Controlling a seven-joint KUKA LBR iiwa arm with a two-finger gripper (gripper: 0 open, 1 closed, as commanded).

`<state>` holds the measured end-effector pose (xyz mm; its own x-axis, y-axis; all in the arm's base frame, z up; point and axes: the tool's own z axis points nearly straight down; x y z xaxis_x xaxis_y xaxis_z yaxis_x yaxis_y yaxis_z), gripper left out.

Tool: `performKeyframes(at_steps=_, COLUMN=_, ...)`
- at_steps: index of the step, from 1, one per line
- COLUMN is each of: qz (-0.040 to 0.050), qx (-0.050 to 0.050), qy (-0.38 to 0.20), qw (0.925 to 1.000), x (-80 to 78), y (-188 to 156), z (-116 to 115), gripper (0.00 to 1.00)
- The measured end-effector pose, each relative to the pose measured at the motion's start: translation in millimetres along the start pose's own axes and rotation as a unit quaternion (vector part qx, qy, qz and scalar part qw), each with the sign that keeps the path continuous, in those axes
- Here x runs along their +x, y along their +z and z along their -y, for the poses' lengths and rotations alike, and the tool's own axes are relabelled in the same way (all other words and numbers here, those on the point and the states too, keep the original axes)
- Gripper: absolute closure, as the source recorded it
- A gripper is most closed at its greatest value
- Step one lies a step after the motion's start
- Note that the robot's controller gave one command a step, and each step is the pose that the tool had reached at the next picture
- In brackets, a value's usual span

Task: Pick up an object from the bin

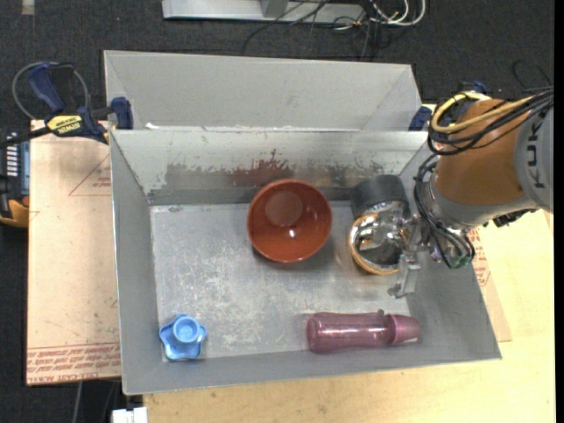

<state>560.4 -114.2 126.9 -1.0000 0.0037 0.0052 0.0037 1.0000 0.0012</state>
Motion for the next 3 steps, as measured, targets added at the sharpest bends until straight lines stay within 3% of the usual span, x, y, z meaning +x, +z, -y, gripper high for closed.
performKeyframes(at_steps=1, qz=0.0031, qx=0.000, qy=-0.002, qw=1.0000, x=-1.4, y=-4.5, z=-0.8, gripper=0.00)
performKeyframes(at_steps=2, qz=-0.0258, qx=-0.010, qy=-0.231, qw=0.9726, x=-84.5, y=51.9, z=20.7, gripper=0.00)
performKeyframes(at_steps=3, qz=-0.0124, qx=-0.001, qy=-0.260, qw=0.9656, x=-76.8, y=51.0, z=18.0, gripper=0.00)
